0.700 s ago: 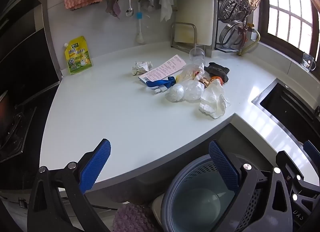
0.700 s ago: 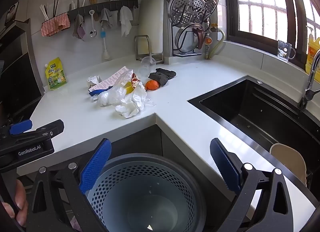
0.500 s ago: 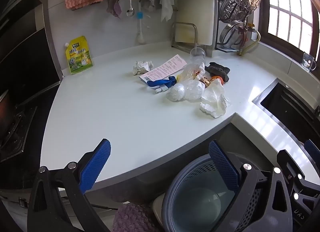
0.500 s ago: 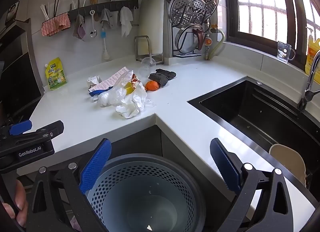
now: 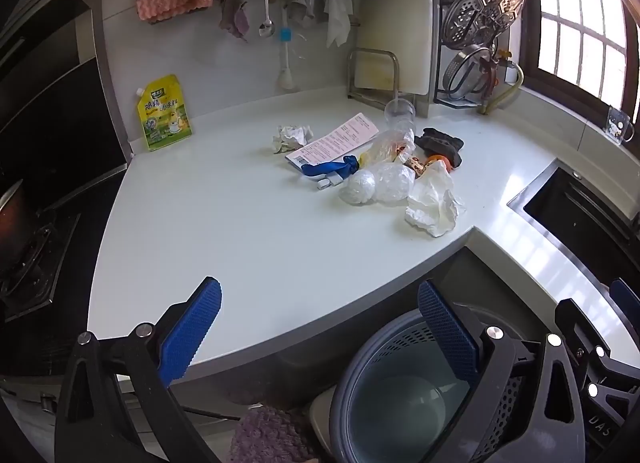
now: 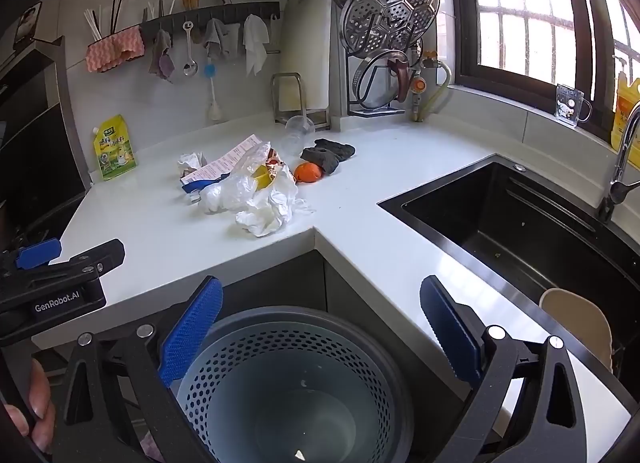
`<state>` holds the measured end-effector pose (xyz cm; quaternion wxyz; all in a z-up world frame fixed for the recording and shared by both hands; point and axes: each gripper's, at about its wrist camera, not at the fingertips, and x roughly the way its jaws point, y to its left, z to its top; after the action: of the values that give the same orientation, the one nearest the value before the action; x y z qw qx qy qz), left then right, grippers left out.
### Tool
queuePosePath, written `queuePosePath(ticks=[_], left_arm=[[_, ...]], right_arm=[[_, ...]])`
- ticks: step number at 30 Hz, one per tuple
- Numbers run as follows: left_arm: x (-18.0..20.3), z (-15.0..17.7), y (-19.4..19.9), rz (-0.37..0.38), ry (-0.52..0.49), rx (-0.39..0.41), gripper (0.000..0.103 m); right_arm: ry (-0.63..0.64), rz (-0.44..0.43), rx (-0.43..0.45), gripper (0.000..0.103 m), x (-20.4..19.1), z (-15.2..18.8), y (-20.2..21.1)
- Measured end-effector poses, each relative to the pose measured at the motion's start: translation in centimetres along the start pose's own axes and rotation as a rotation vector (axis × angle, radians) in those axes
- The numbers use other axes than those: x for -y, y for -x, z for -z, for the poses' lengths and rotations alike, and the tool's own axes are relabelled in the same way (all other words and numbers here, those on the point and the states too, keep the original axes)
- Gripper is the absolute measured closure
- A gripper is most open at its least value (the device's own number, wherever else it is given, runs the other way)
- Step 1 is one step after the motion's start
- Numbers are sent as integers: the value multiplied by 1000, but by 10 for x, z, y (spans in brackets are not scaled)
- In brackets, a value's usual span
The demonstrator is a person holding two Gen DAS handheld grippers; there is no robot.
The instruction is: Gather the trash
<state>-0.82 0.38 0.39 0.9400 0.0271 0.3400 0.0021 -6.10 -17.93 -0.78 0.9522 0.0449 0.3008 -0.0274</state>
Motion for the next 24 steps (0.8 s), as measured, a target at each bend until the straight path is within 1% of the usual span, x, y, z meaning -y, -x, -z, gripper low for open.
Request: queuePosePath(ticks=[24], left_arm=[[-2,3,11,15,6,32,6]], right_arm=[[3,-1,16,8,-2,-2,7]])
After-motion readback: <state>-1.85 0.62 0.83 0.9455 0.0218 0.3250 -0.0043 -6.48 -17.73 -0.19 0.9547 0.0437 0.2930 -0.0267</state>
